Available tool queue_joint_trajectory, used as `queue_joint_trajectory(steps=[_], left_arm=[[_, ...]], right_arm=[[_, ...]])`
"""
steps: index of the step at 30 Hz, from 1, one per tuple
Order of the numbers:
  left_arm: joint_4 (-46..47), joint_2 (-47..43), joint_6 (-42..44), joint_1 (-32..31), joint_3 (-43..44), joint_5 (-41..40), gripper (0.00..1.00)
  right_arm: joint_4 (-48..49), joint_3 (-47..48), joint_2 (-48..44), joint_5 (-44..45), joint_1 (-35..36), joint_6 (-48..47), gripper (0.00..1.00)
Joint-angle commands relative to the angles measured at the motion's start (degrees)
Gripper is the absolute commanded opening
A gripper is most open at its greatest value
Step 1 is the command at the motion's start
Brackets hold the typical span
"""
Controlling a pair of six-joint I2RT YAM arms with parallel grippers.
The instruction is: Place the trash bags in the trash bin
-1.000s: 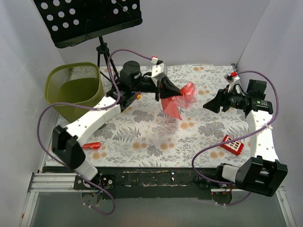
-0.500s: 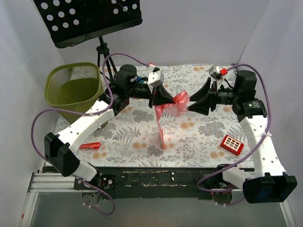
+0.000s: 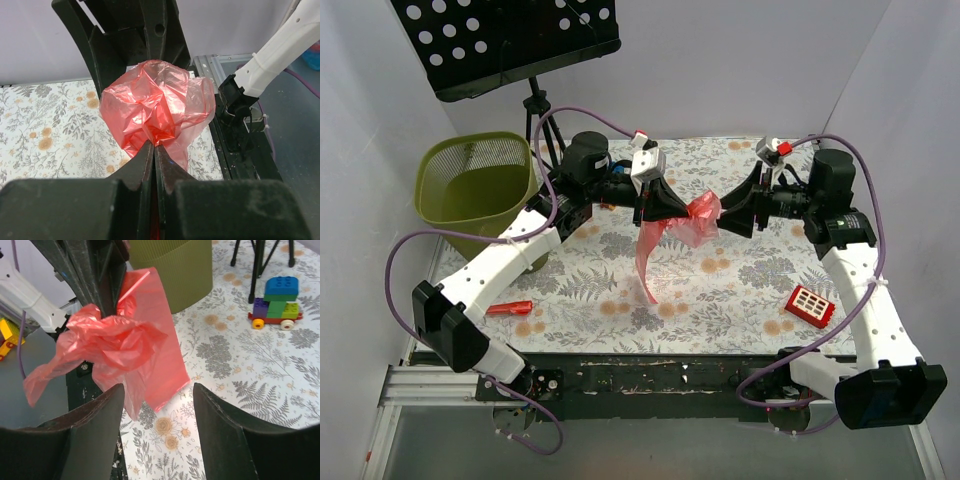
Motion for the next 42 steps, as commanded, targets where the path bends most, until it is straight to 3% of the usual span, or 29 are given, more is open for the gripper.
queue_joint_trajectory(steps=[1, 5, 10, 12, 16, 17, 18, 20, 21, 23, 26, 28, 32, 34, 37, 42], left_arm=[[0.39, 0.08, 0.44, 0.07, 2.02, 1.52, 0.00], [1.10, 0.52, 0.70, 0.07, 2.46, 1.52, 0.00], [1.54, 0.26, 1.14, 0.07, 2.19, 1.34, 0.00], [1.80, 0.00, 1.14, 0.16, 1.84, 1.17, 0.00], [2.41, -0.18, 1.67, 0.33, 0.62, -1.19, 0.00], [3.29, -0.35, 1.06, 0.16, -0.17, -3.99, 0.03], [4.86, -0.53, -0.77, 0.33, -1.22, -8.89, 0.16], [8.12, -1.32, -4.90, 0.68, -3.07, -21.62, 0.54], [9.35, -1.84, -5.79, 0.60, -3.69, -29.34, 0.67], [9.19, -2.81, -5.45, 1.03, -3.52, -40.87, 0.80], [6.56, -3.60, -5.27, 1.21, -1.50, -53.04, 0.81], [4.19, -4.66, -7.46, 1.30, -0.53, -49.49, 0.79], [4.52, -4.84, -10.71, -0.01, -0.80, -26.29, 0.63], [5.49, -1.34, -15.00, -1.59, 0.78, -24.24, 0.55], [9.43, 3.06, -22.74, -2.22, 2.45, -27.65, 0.50], [15.51, 10.00, -28.99, -2.30, 8.59, -26.52, 0.48]], right_arm=[[6.70, -1.08, 1.03, -2.30, 3.05, 4.91, 0.65], [8.13, -1.97, 2.08, -3.19, 5.07, 6.95, 0.65], [7.86, -2.58, 2.78, -3.10, 5.08, 6.94, 0.56], [8.91, -2.84, 2.96, -3.63, 5.08, 7.90, 0.44], [12.25, -3.98, 3.40, -5.21, 5.08, 12.03, 0.06], [12.43, -4.07, 3.57, -4.69, 5.08, 12.82, 0.02], [11.56, -3.90, 3.49, -2.77, 5.08, 13.09, 0.01], [5.35, -2.24, 3.14, 8.08, 4.99, 12.05, 0.01], [2.27, -1.18, 2.88, 13.45, 4.99, 11.95, 0.01], [-2.83, 0.75, 1.56, 31.07, 4.81, 14.57, 0.01], [-12.15, 7.68, 0.93, 55.81, 4.72, 17.31, 0.01], [-17.43, 13.21, 3.12, 67.95, 4.38, 18.45, 0.01], [-17.81, 19.56, 9.02, 61.08, 2.35, 19.33, 0.01], [-14.83, 19.40, 9.38, 55.46, 2.35, 19.42, 0.01], [-10.78, 16.06, 7.63, 48.77, 2.44, 17.76, 0.01], [-8.75, 11.14, 4.20, 47.88, 2.62, 13.72, 0.01]])
